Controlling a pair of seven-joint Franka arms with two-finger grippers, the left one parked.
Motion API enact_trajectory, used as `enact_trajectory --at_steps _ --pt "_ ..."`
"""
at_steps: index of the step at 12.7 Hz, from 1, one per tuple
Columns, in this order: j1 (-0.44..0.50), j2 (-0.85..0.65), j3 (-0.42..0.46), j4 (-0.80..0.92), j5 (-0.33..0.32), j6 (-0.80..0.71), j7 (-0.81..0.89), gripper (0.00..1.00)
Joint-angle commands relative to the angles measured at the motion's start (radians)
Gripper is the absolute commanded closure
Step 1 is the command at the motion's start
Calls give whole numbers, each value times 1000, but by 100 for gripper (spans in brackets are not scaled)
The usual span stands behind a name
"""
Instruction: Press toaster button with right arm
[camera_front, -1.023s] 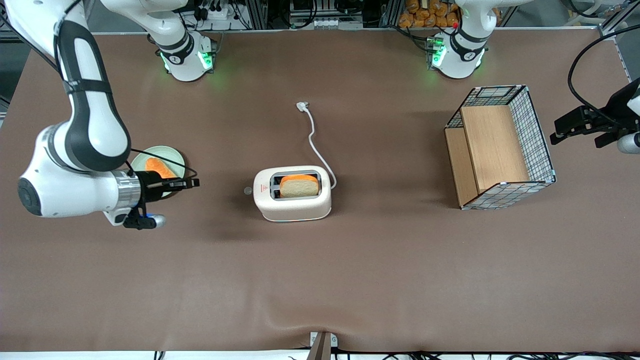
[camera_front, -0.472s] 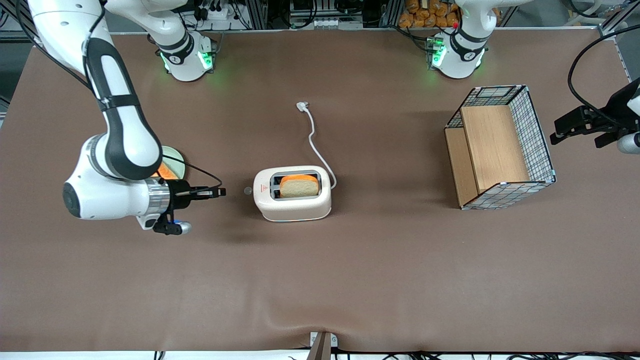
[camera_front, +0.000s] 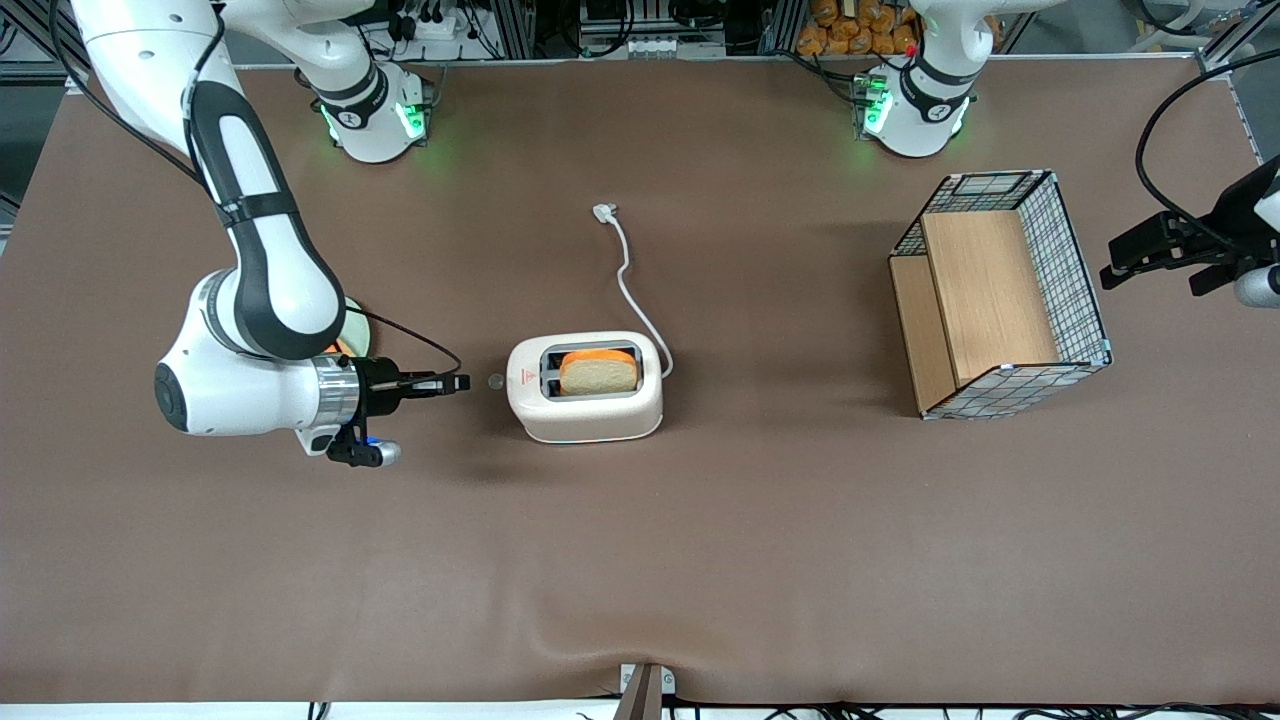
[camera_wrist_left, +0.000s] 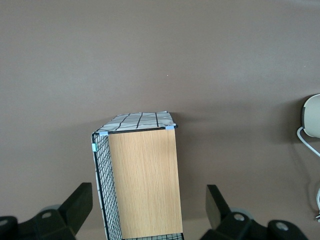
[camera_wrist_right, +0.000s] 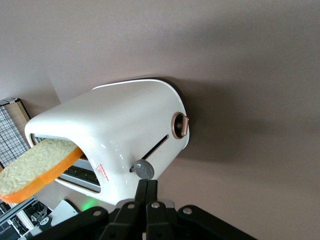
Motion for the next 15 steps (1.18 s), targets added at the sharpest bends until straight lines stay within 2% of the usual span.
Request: enact_trajectory --at_steps 1,15 --pt "25 4 -9 -13 33 30 -2 100" --pt "56 32 -9 -13 42 52 0 100"
